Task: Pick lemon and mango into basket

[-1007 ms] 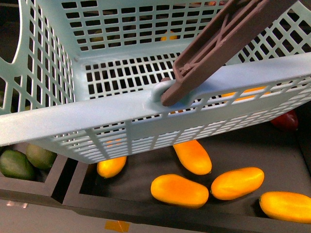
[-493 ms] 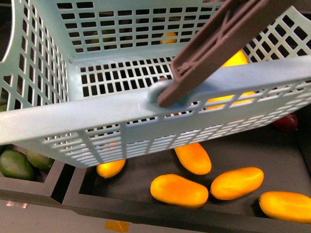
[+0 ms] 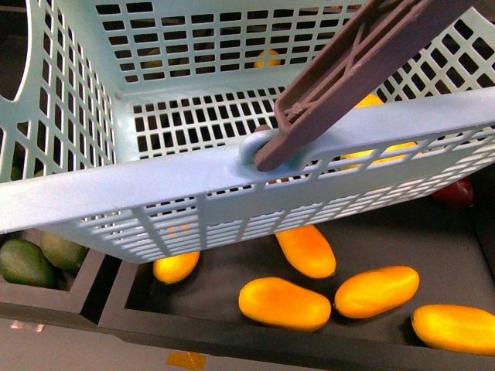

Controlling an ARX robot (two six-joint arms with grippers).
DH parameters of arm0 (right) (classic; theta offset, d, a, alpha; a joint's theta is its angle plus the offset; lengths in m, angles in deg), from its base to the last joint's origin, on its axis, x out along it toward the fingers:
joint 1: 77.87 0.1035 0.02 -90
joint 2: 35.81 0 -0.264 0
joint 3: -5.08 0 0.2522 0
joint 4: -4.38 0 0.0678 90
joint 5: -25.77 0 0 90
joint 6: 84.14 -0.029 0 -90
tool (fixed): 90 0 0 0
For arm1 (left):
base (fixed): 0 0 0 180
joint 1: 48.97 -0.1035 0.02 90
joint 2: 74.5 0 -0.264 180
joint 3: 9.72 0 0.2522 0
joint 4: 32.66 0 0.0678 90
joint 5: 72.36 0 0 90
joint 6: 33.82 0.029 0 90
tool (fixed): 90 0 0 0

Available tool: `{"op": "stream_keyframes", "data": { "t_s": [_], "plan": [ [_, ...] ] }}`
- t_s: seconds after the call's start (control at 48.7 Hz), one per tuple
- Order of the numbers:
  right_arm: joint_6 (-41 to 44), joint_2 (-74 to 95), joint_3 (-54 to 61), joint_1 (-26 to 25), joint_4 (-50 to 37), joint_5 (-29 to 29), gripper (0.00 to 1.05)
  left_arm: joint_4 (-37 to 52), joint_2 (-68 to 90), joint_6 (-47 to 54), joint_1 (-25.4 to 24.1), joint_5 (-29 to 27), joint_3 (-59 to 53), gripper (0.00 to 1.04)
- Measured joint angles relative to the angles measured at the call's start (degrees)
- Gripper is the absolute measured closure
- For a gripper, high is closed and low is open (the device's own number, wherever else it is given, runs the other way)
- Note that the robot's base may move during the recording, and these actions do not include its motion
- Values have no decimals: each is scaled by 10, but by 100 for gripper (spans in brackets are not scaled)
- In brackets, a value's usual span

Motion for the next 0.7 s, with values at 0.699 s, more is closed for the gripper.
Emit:
{"op": "stream_keyframes", "data": {
  "t_s": [0.699],
  "plan": [
    [5,-200,137,-87,64,87,103,0,0,0,0,0,0,99]
  ]
}}
